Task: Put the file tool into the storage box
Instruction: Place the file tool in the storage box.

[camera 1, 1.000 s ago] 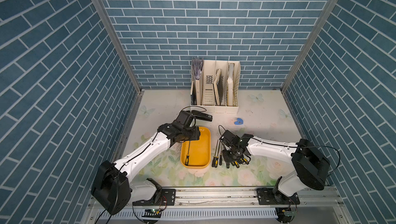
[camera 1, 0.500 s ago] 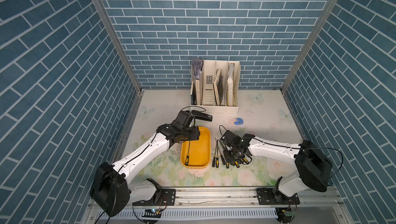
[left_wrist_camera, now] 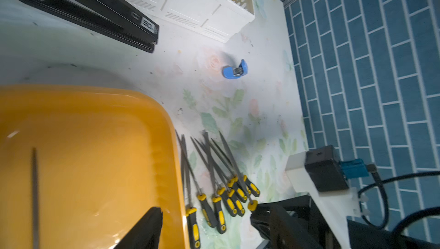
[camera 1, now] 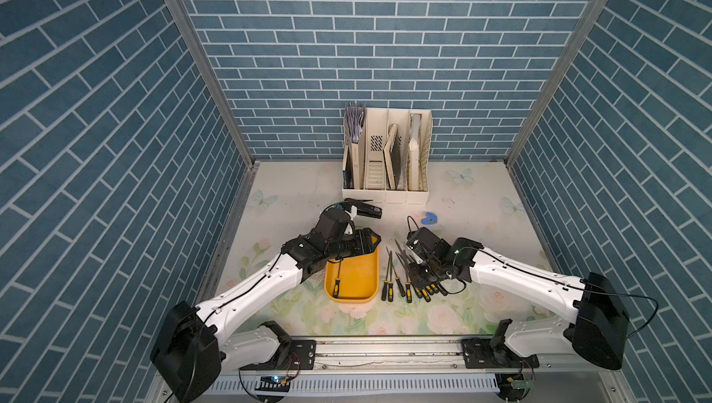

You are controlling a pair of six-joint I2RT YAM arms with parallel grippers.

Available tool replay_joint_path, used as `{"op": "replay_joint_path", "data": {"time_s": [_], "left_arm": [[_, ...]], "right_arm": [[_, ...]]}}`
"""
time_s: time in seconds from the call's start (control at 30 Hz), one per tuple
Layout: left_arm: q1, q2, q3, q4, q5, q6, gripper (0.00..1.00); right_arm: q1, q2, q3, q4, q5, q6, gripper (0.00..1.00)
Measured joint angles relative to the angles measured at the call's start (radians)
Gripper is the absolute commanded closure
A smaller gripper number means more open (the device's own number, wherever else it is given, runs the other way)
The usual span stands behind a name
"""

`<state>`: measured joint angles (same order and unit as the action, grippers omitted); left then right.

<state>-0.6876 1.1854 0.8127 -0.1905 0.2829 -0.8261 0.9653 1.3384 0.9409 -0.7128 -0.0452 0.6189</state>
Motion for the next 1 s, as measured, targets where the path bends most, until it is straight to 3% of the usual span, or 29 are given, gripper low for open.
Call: {"op": "replay_joint_path", "data": {"time_s": [0.23,0.5,0.63,0.7,0.8,0.93,1.0], "left_arm": [[-0.052,0.038,-0.066,0.152,-0.021,-0.143,0.23],[-0.062,0.111,-0.068,0.209,-0.075,-0.198,0.29],[-0.063,0.145,-0.067,0.209,-0.094,-0.204,0.49],[-0.064,0.157,-0.067,0.209,-0.106,-0.209,0.73],[-0.064,0.165,-0.065,0.214,-0.116,-0.234,1.00],[-0.076,0.159,-0.024,0.245,-0.105,-0.251,1.00],[-0.073,0.157,-0.023,0.233,-0.115,-0.241,1.00]], "right_arm": [[0.024,-0.003,0.015,0.056,-0.077,0.001,0.88],[0.076,-0.027,0.015,0.119,-0.142,0.013,0.88],[0.085,-0.045,0.015,0.135,-0.155,0.024,0.89],[0.088,-0.051,0.016,0.140,-0.160,0.032,0.89],[0.089,-0.053,0.016,0.145,-0.167,0.032,0.88],[0.094,-0.035,0.016,0.166,-0.175,0.039,0.82],[0.092,-0.032,0.023,0.166,-0.179,0.039,0.71]]}}
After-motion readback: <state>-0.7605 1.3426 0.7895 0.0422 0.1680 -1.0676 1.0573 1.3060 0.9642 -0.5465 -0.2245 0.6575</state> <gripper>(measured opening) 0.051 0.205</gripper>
